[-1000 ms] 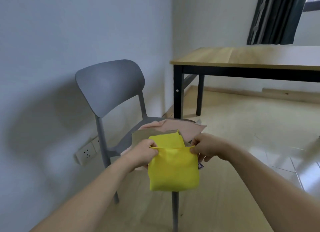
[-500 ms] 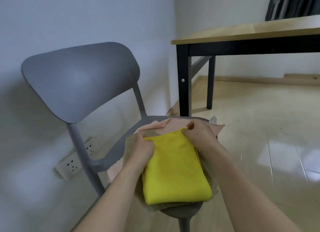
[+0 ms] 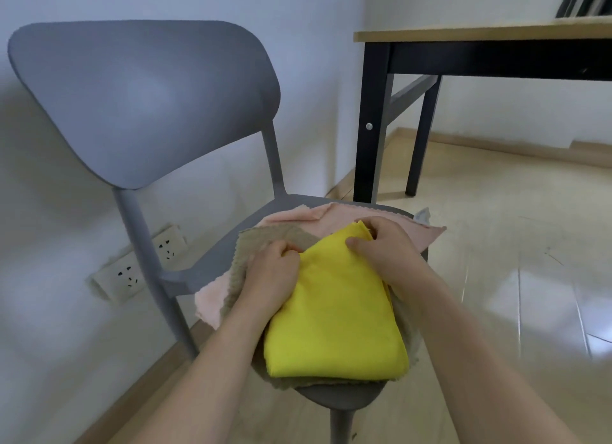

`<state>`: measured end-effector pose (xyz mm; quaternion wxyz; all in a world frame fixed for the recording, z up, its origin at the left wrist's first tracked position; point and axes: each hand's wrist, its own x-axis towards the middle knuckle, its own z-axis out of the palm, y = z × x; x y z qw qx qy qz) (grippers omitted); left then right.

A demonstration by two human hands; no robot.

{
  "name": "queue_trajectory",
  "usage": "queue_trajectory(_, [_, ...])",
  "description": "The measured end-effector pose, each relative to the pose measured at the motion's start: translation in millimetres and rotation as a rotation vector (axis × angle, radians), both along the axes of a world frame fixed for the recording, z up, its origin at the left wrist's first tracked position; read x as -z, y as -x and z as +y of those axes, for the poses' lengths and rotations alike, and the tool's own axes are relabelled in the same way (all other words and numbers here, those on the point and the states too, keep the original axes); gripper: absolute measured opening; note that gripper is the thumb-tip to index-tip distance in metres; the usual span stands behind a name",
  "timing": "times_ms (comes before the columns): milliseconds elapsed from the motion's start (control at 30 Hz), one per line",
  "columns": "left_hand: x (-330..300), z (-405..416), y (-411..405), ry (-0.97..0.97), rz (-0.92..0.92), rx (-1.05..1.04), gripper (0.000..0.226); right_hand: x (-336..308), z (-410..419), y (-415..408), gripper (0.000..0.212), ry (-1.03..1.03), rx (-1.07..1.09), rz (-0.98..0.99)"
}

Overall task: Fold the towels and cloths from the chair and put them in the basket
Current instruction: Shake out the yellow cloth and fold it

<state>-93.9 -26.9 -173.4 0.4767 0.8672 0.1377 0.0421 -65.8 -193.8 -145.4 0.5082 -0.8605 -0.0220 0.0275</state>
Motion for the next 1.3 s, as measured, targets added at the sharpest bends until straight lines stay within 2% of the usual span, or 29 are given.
queue_trajectory(133, [1.4, 0.3, 4.5, 0.031, 0.007, 0.001, 0.02, -1.9, -1.0, 4.5, 0.036, -0.039, 0.034, 0.012])
queue_trajectory(267, [2.6, 0.6, 4.8, 0.04, 0.007, 0.007, 0.035, -4.7, 0.4, 3.7, 0.023, -0.026, 0.039, 0.062])
queue_trajectory(367, [6.3, 1.5, 4.1, 0.093, -0.028, 0.01, 0.037, -6.6, -0.3, 2.3, 0.042, -0.126, 0.052, 0.112])
queue_trajectory(433, [4.7, 0.2, 5.2, 0.086, -0.041, 0.011, 0.032, -6.6, -1.4, 2.1, 0.057, -0.192, 0.053, 0.135])
queue_trajectory(467, [3.4, -0.6, 5.7, 0.08, -0.06, 0.012, 0.028, -7.4, -1.5, 3.0, 0.058, -0.185, 0.047, 0.125])
queue_trajectory(633, [-1.0, 0.4, 10.8, 0.114, -0.197, 0.112, 0.033, -22.6, -4.0, 9.2, 0.021, 0.102, -0.1, -0.004])
queue_trajectory(767, [0.1, -0.2, 13.0, 0.11, -0.21, 0.157, 0.033, -36.5, -10.8, 12.3, 0.013, 0.371, -0.18, 0.078])
queue_trajectory(833, [0.3, -1.6, 13.7, 0.098, -0.207, 0.163, 0.033, -41.1, -9.1, 14.8, 0.023, 0.556, -0.174, 0.106])
queue_trajectory(900, [1.0, -2.6, 13.9, 0.061, -0.206, 0.153, 0.031, -39.9, -4.7, 15.7, 0.03, 0.623, -0.165, 0.111])
queue_trajectory(1100, [5.7, -3.3, 11.1, -0.122, -0.197, 0.044, 0.025, -22.6, 1.6, 6.6, 0.021, 0.492, -0.074, 0.196])
queue_trajectory(1300, [10.1, -5.1, 6.4, -0.445, -0.047, -0.032, 0.024, -16.3, 11.9, 5.0, 0.015, 0.59, -0.013, 0.194])
